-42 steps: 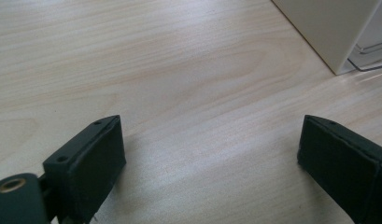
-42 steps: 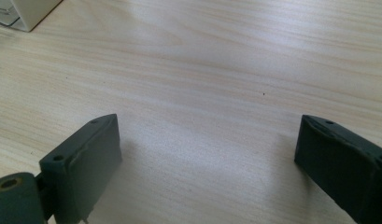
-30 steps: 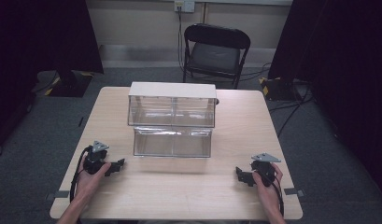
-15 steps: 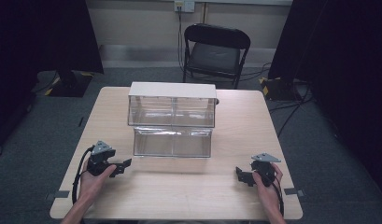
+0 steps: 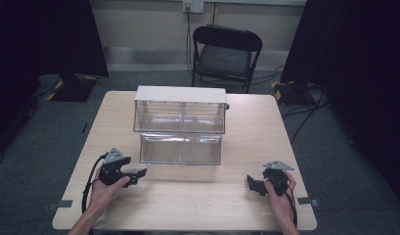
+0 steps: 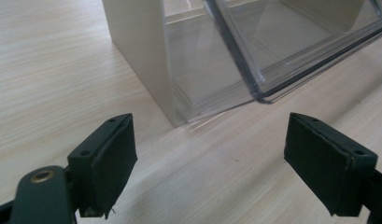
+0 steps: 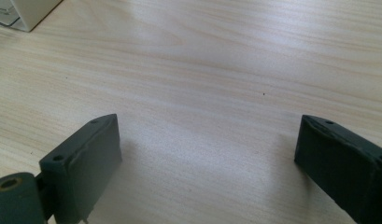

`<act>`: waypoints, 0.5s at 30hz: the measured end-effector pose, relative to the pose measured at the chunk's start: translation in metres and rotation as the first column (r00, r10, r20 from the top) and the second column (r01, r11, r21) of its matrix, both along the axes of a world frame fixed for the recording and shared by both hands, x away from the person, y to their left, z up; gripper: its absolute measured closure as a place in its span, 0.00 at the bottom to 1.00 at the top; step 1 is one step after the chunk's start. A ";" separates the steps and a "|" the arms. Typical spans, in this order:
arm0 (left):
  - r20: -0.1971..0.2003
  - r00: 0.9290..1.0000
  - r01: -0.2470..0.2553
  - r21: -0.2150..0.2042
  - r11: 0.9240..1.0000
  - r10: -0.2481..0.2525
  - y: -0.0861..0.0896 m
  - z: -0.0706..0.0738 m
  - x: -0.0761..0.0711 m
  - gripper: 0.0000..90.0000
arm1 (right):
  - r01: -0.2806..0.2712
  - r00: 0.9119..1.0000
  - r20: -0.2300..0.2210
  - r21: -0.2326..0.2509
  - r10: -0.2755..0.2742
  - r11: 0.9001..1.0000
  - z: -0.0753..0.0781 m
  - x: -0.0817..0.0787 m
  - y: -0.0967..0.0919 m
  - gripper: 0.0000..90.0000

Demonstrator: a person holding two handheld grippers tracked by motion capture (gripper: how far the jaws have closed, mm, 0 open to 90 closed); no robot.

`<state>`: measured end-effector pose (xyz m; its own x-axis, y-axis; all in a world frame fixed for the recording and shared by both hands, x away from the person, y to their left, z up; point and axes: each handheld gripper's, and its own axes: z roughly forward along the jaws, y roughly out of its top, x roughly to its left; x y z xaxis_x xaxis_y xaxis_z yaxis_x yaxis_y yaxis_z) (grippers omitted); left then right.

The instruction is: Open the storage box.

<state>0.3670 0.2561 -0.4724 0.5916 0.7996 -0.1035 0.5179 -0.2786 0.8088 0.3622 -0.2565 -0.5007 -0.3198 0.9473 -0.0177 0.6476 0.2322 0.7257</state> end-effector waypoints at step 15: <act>0.037 0.999 0.028 -0.006 1.000 -0.028 -0.018 0.004 0.005 0.18 | 0.000 1.000 0.000 0.000 0.000 1.000 0.000 0.000 0.000 0.07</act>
<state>0.3720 0.2383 -0.4688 0.6176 0.7818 -0.0864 0.4793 -0.2870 0.8294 0.3622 -0.2565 -0.5006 -0.3197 0.9474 -0.0176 0.6479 0.2321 0.7255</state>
